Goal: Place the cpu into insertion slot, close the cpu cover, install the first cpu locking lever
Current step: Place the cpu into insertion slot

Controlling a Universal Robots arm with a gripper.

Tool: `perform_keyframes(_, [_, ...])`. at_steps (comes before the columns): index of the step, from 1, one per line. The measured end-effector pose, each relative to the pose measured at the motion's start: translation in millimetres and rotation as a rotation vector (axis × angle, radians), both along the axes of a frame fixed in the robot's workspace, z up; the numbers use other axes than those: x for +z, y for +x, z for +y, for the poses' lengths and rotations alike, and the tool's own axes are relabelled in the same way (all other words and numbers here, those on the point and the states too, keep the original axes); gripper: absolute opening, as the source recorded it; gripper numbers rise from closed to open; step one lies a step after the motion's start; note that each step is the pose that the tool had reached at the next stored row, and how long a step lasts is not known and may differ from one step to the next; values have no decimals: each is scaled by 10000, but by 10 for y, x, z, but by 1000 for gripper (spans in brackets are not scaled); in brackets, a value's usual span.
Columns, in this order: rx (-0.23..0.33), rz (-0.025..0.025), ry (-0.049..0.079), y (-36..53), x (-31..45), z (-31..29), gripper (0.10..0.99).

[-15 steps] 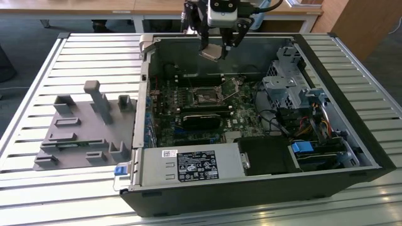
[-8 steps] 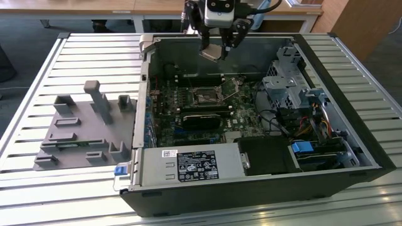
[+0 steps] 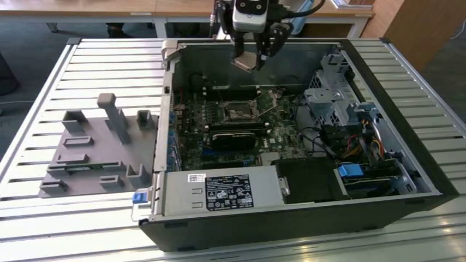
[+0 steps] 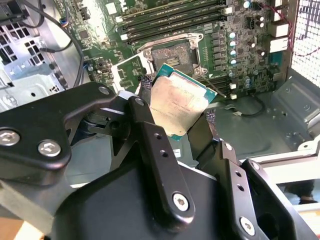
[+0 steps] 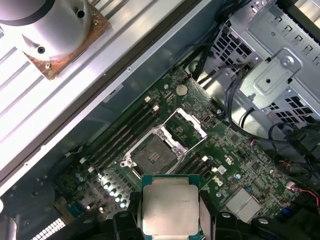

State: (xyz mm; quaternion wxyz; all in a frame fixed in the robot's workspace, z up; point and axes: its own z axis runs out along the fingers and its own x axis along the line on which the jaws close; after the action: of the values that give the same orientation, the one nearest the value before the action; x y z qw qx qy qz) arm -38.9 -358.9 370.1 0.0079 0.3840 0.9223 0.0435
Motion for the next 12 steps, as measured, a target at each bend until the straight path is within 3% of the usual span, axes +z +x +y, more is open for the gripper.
perform_keyframes(12, [-855, 0, 0, 0, -10, 0, 537])
